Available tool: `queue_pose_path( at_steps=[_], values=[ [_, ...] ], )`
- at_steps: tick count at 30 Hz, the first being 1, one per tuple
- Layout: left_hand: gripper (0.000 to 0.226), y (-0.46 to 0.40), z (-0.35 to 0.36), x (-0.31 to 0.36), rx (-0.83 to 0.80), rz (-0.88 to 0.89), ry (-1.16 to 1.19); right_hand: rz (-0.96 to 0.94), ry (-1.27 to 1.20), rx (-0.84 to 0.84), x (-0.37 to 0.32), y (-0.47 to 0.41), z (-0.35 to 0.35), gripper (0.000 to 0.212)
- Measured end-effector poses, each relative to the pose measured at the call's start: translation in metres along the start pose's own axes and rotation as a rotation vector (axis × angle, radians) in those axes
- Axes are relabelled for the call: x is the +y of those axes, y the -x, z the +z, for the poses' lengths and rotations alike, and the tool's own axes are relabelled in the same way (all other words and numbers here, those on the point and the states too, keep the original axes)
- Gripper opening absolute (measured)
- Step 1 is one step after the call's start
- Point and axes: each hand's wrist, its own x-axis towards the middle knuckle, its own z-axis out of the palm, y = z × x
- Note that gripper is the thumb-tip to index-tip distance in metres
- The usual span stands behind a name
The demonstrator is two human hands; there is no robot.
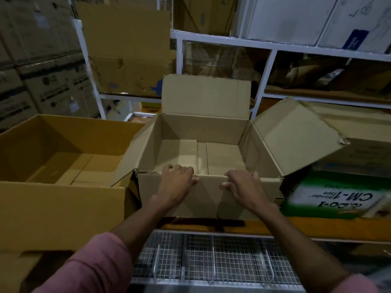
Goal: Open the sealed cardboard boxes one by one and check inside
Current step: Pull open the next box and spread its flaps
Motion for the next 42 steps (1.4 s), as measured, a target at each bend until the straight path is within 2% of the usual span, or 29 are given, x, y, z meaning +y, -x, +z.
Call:
queue_pose_path(
  at_steps=[3,6,10,14,17,19,24,27,31,42],
  values=[
    [0.05,0.015,0.006,0.002,0.085,-0.129,-0.023,0.024,-0.023,0.12,0.006,0.011,0.011,0.037],
    [0.065,0.039,0.01,-0.002,0.152,-0.315,-0.032,0.141,0.032,0.261,0.014,0.027,0.018,0.047],
    [0.085,0.061,0.014,-0.015,0.127,-0.405,-0.076,0.333,0.124,0.213,0.031,0.047,0.019,0.069],
    [0.101,0.06,0.011,-0.022,0.073,-0.489,-0.022,0.469,0.061,0.149,0.053,0.056,0.012,0.091],
    [0.103,0.055,0.015,-0.029,0.058,-0.489,0.149,0.419,-0.119,0.064,0.073,0.051,0.008,0.094],
    [0.096,0.05,0.015,-0.037,0.073,-0.45,0.266,0.343,-0.23,0.043,0.084,0.042,0.006,0.096],
    [0.072,0.04,0.008,-0.052,0.113,-0.427,0.362,0.227,-0.285,0.056,0.091,0.022,-0.001,0.099],
    [0.07,0.038,0.007,-0.048,0.14,-0.436,0.343,0.203,-0.247,0.076,0.091,0.02,0.001,0.092],
    [0.063,0.032,0.001,-0.035,0.231,-0.43,0.34,0.218,-0.209,0.169,0.094,0.025,0.009,0.064],
    [0.061,0.044,-0.038,-0.055,0.476,-0.266,0.283,0.072,-0.229,0.454,0.075,0.031,-0.008,0.057]
  ],
)
